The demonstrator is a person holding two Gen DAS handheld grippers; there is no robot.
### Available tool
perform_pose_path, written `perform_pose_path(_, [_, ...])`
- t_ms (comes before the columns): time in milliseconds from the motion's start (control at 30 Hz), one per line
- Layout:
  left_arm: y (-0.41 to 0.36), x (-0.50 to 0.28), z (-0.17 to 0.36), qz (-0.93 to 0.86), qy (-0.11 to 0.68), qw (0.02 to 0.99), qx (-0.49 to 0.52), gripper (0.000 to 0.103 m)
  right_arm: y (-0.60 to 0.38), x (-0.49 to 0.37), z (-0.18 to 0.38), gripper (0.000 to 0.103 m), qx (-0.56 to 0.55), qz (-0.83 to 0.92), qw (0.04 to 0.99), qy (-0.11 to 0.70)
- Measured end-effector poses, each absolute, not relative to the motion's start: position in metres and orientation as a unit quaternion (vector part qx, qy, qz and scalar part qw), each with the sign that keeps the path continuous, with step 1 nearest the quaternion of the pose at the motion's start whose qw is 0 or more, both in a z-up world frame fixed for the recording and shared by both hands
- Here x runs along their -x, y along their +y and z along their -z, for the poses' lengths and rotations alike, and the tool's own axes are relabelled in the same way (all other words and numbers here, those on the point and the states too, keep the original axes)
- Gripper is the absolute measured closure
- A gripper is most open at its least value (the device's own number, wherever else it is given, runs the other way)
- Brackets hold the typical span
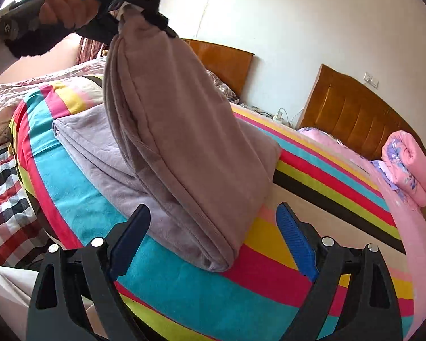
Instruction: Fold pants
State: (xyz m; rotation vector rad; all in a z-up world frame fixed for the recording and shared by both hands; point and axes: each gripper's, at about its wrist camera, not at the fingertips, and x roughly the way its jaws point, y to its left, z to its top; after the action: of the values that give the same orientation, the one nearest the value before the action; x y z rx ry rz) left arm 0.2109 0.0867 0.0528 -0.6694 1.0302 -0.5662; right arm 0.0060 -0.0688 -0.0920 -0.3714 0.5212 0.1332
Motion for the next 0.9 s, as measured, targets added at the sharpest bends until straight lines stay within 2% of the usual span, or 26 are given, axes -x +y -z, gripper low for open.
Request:
perform_pose_path(100, [0.072, -0.214, -0.067, 0.267, 0.478, 0.778, 0.309, 0.081, -0.059, -0.02, 0.102, 0.015, 0.18, -0.028, 0.952, 0.247])
perform_pose_path(233, [0.064, -0.211, -0.086, 0.28, 0.473, 0.775, 0.312, 0.081, -0.037, -0.045, 0.121, 0.015, 0.244, 0.012, 0.934, 0.262])
perform_pose_path(400, [0.104, -0.195, -0.089, 0.288, 0.444, 0.786, 0.319, 0.081, -0.076, -0.041, 0.113, 0.015, 0.225, 0.092, 0.935, 0.258])
perform_pose_path(500, [0.145, -0.181, -0.038, 0.275, 0.442, 0.794, 0.313, 0.081, -0.1, -0.041, 0.121, 0.013, 0.172, 0.069, 0.94, 0.287])
perform_pose_path(567, [0.168, -0.173, 0.033, 0.233, 0.465, 0.798, 0.305, 0.081, -0.1, -0.04, 0.128, 0.013, 0.162, 0.073, 0.942, 0.284])
perform_pose_path(600, [0.178, -0.174, 0.073, 0.221, 0.481, 0.785, 0.323, 0.08, -0.101, -0.041, 0.128, 0.013, 0.156, 0.071, 0.943, 0.287])
perform_pose_path(667, [0.204, -0.164, 0.107, 0.276, 0.42, 0.759, 0.414, 0.081, -0.107, -0.043, 0.126, 0.013, 0.15, 0.059, 0.941, 0.297])
perform_pose_path(900, [0.185, -0.143, 0.036, 0.262, 0.382, 0.825, 0.325, 0.081, -0.113, -0.047, 0.121, 0.013, 0.145, 0.052, 0.937, 0.315])
